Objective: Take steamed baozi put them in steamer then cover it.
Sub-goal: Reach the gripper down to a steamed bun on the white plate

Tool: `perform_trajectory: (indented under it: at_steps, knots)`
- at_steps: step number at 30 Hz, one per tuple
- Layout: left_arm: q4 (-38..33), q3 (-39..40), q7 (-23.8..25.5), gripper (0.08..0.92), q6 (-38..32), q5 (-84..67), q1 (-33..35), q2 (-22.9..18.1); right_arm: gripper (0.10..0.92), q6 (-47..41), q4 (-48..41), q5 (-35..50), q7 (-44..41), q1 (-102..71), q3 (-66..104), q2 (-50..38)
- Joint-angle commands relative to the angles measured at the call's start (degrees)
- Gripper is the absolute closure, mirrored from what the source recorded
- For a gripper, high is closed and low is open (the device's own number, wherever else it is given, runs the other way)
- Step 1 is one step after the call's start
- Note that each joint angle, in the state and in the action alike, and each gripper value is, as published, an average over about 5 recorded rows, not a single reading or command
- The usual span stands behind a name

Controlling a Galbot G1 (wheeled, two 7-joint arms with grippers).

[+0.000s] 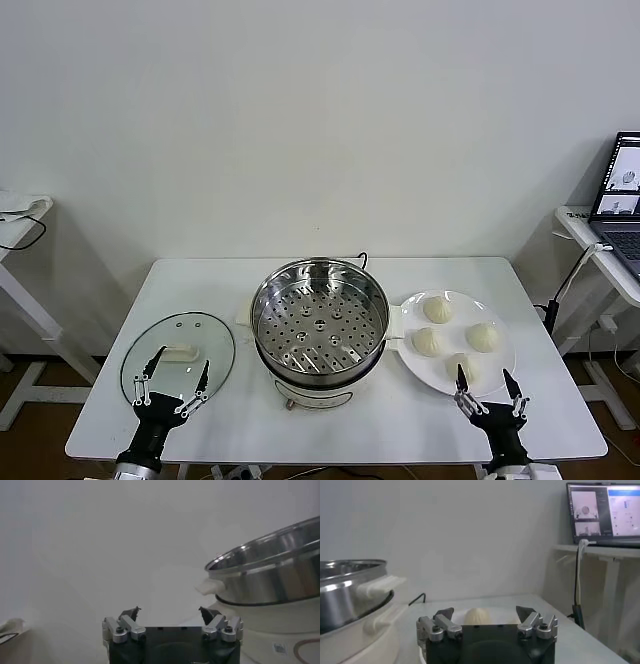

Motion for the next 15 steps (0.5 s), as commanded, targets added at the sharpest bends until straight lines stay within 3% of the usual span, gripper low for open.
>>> perform_trajectory:
  at_steps: [1,5,10,15]
  knots:
    - [-0.71,-0.04,0.02,0.177,-0.99,-0.01,0.25,0.00,0.203,-4.51,-0.90,1.96,1.40,8.99,0.57,-2.68]
    - [-1.25,-0.17,0.04,0.177,-1.65,0.22,0.61,-0.16,0.203,-8.82,-6.75,9.20,3.44,22.25,-1.09,-8.59]
    - [-1.87,-0.64,0.03,0.177,-2.79,0.35,1.13,-0.53,0.203,-10.87,-21.37,15.03,2.93,40.87,-10.62,-16.35]
    - [-2.64,-1.20,0.50,0.177,-5.20,1.18,1.80,-0.64,0.203,-11.92,-37.01,18.79,-7.28,58.62,-25.02,-21.52]
